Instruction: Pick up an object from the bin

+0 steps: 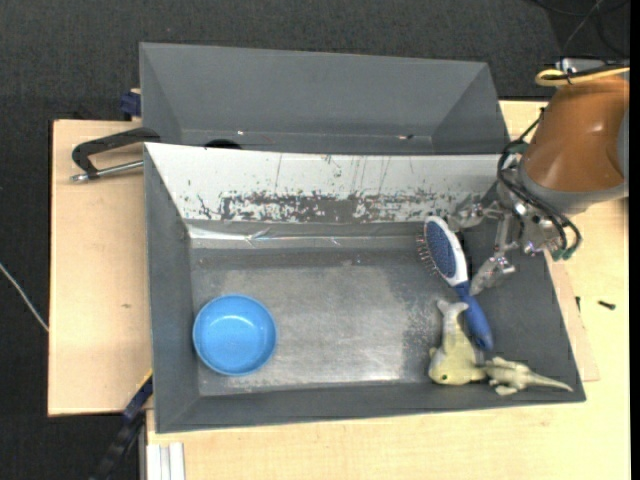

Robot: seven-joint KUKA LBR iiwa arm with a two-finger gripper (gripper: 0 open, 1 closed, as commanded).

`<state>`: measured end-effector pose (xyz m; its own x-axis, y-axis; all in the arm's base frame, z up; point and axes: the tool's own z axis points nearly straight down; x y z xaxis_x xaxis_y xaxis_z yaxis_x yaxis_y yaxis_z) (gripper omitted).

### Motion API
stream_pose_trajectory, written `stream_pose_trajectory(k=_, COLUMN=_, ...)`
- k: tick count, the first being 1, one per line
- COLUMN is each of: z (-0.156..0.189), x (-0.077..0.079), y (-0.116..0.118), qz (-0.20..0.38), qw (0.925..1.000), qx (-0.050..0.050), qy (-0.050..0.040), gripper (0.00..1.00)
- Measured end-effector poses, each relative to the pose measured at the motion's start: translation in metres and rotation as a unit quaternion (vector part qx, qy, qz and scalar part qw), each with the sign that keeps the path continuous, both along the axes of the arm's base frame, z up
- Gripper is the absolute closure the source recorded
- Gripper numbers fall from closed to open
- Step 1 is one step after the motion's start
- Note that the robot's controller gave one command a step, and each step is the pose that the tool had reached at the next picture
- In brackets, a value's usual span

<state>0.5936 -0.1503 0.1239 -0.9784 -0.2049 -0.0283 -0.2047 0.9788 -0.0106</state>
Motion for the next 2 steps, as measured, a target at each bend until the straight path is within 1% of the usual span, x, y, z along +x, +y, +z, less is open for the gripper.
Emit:
stream_pose_trajectory(k=1, z=-0.0048, x=-0.0058, y=-0.0013, qz=0.001, qw=0.9999, qx=0.000, qy=0.0130, gripper=1.00)
stream_pose_trajectory(k=2, z=-0.0045, x=-0.0084, y=-0.0043, qz=0.000, qw=0.9998, qx=-0.001, qy=0.0184, gripper=0.00)
